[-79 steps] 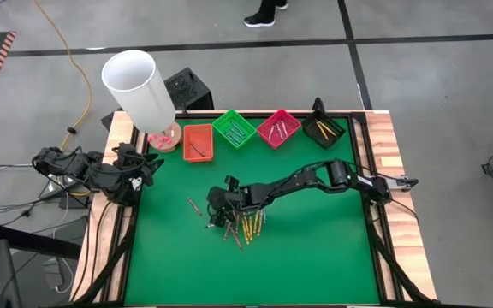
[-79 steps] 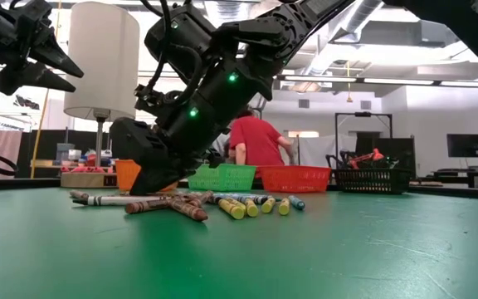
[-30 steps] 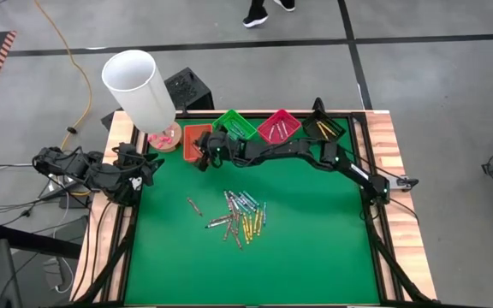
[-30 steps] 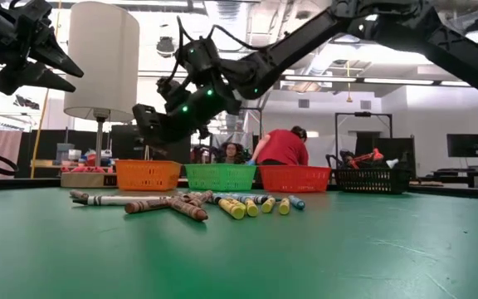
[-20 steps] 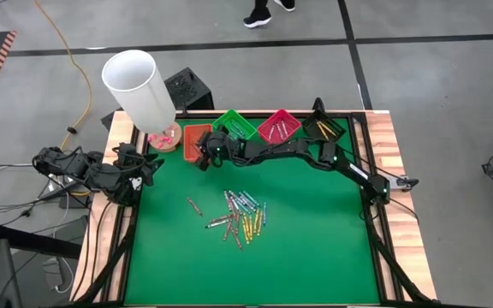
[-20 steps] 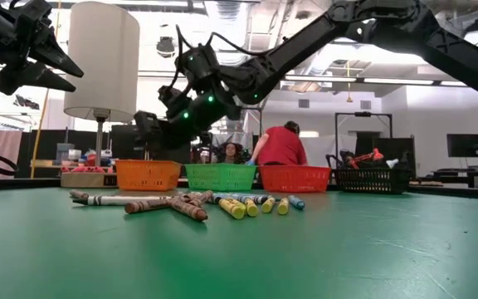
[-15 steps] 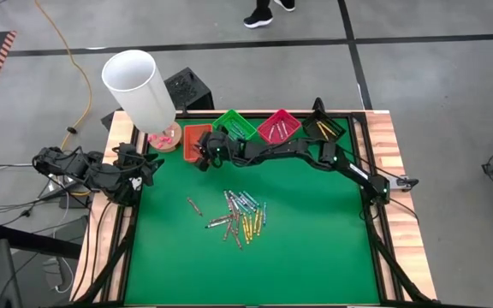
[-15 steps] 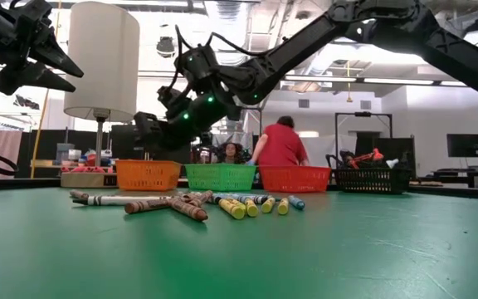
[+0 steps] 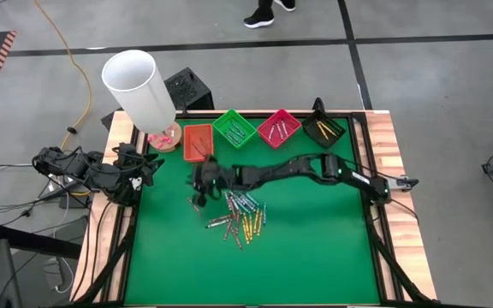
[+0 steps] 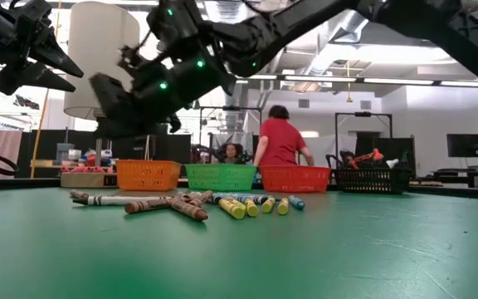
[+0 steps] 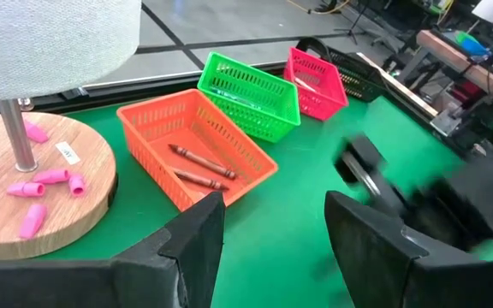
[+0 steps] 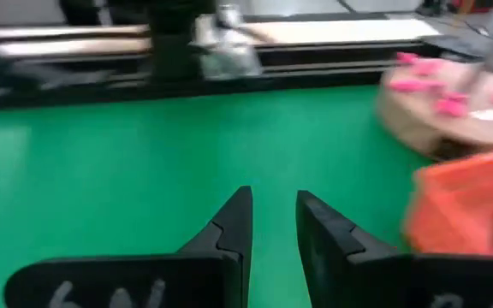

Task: Sort crayons
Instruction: Put the brown crayon into the orange bin

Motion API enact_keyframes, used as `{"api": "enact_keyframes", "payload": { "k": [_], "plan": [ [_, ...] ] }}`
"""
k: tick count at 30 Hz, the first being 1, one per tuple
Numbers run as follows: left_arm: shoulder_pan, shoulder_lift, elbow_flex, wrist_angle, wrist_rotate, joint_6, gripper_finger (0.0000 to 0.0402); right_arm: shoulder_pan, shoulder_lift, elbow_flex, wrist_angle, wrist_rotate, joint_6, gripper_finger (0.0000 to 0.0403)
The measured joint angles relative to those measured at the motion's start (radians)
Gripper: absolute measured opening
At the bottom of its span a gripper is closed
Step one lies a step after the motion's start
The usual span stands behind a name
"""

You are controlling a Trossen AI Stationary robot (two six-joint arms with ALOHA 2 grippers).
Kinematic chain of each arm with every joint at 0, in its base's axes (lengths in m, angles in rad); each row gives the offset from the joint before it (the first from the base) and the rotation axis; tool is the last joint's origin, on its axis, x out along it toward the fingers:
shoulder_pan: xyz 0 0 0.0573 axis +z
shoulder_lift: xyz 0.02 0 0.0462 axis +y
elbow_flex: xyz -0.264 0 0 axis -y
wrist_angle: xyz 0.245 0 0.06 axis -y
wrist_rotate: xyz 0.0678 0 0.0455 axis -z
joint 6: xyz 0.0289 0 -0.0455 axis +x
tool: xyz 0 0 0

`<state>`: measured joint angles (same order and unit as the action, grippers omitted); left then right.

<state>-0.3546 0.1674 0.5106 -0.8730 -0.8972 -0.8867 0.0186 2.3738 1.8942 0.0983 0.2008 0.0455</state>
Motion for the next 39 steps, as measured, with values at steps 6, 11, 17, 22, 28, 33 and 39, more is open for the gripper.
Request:
{"api": "enact_keyframes", "payload": {
  "k": [6, 11, 17, 22, 28, 33, 39],
  "plan": [
    [0.0, 0.0, 0.0, 0.0, 0.0, -0.001, 0.0192, 0.076, 0.005, -0.001, -0.06, 0.121, -0.019, 0.0088],
    [0.0, 0.0, 0.0, 0.0, 0.0, -0.003, 0.0192, 0.093, 0.005, -0.001, -0.08, 0.143, -0.027, 0.0088],
    [0.0, 0.0, 0.0, 0.0, 0.0, -0.005, 0.0192, 0.091, 0.004, -0.001, -0.116, 0.135, -0.009, 0.0098],
    [0.0, 0.0, 0.0, 0.0, 0.0, -0.005, 0.0192, 0.096, 0.017, -0.001, -0.092, 0.109, 0.033, 0.0142],
    [0.0, 0.0, 0.0, -0.002, 0.001, -0.005, 0.0192, 0.106, 0.058, -0.003, -0.058, 0.112, 0.036, 0.019],
    [0.0, 0.0, 0.0, -0.005, -0.001, -0.007, 0.0192, 0.103, 0.07, 0.0, -0.033, 0.112, 0.036, 0.0195],
    [0.0, 0.0, 0.0, -0.005, 0.0, -0.008, 0.0192, 0.104, 0.086, -0.001, -0.034, 0.077, 0.061, 0.0188]
  ]
}}
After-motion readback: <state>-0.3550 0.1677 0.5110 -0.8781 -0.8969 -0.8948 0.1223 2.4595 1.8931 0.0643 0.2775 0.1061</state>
